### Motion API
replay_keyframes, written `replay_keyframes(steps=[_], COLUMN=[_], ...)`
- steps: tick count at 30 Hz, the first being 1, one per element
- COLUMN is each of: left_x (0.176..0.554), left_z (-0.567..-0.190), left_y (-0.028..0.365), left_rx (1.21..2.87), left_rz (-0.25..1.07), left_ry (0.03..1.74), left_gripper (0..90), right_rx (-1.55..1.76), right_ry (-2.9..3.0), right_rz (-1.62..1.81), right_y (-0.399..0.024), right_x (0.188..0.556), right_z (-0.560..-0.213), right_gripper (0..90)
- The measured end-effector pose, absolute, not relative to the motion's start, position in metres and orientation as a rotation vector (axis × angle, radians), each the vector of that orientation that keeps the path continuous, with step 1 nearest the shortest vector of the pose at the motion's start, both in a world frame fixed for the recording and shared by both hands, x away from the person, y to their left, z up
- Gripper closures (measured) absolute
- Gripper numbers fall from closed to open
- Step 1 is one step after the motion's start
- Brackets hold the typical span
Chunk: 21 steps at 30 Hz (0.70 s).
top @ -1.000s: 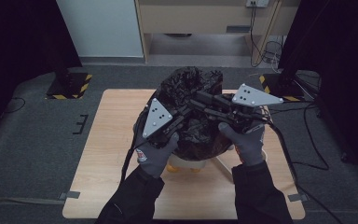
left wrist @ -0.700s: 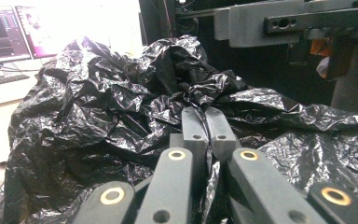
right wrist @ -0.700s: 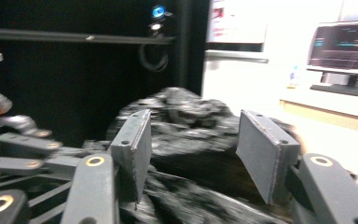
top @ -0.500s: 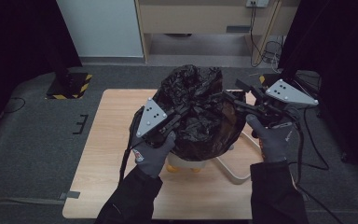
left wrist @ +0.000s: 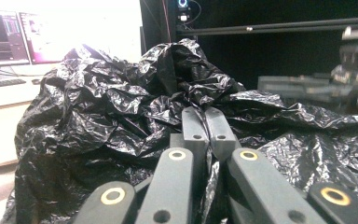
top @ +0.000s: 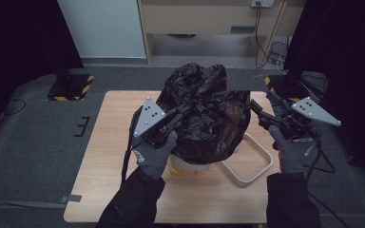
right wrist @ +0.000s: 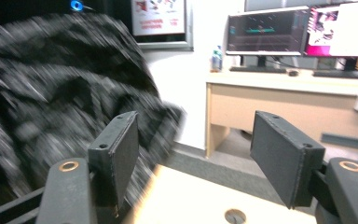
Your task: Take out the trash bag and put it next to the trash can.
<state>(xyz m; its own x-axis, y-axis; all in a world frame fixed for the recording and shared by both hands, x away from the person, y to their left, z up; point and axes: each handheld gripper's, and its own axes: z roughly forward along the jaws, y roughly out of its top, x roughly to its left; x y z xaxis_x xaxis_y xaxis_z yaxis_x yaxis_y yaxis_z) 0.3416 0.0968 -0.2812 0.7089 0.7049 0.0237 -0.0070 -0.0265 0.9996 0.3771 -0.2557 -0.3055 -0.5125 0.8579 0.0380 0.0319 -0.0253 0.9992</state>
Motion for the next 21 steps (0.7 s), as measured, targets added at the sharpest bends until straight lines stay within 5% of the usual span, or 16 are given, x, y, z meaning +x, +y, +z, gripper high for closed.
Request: replay_keyframes(steps=[21], left_x=[0.342], left_z=[-0.268], left_y=[0.1], left_rx=[1.418], left_rz=[0.612], left_ry=[0.584], left_gripper=[88.8], right_rx=[1.157], right_ry=[1.635], right_rz=[1.437], right_y=[-0.292], right_x=[0.378], right_z=[-0.417], right_gripper=[31.1])
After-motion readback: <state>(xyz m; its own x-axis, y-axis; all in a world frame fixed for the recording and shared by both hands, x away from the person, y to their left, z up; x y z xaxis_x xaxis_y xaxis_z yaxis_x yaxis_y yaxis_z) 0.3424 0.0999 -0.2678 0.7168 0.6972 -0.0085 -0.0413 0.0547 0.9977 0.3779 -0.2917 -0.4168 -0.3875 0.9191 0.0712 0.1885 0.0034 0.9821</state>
